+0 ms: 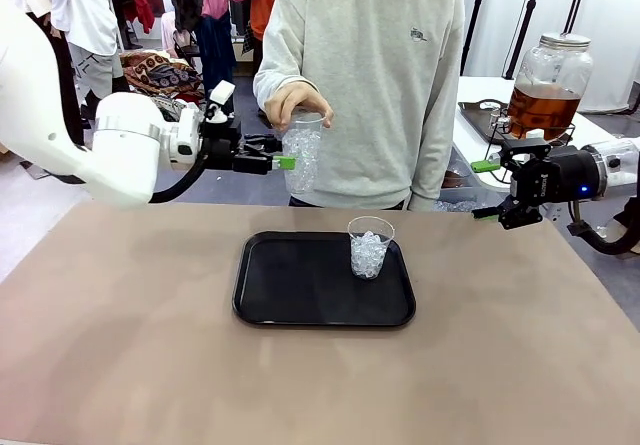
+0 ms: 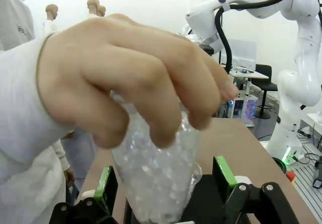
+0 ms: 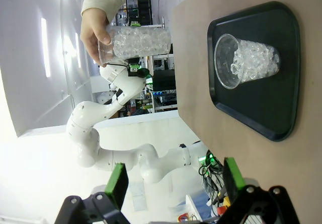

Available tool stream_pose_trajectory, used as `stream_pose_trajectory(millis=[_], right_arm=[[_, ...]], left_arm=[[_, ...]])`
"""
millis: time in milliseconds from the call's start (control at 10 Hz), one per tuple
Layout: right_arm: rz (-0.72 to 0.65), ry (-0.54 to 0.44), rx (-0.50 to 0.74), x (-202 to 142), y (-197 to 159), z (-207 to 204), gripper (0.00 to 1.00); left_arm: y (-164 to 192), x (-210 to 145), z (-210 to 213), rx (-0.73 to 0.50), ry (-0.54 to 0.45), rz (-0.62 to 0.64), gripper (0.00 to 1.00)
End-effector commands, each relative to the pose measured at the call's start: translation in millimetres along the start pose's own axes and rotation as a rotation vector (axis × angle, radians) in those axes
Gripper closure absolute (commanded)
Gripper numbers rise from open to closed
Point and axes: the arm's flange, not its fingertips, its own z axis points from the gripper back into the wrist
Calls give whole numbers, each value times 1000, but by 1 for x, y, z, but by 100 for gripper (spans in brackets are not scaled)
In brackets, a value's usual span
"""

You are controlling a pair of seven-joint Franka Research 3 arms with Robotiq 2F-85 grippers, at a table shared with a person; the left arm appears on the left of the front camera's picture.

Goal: Pour the drink into the iced cup.
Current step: Open the gripper to release the iced cup you were holding.

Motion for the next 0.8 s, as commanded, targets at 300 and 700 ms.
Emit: stream_pose_trajectory(millis=[300,700], right_arm=[[-1,-5,0,0,1,-1,0],[-1,-5,0,0,1,-1,0]], left_arm=[[-37,-27,65,2,20,-42,0],[-51,-52,104,42,6,-82,0]])
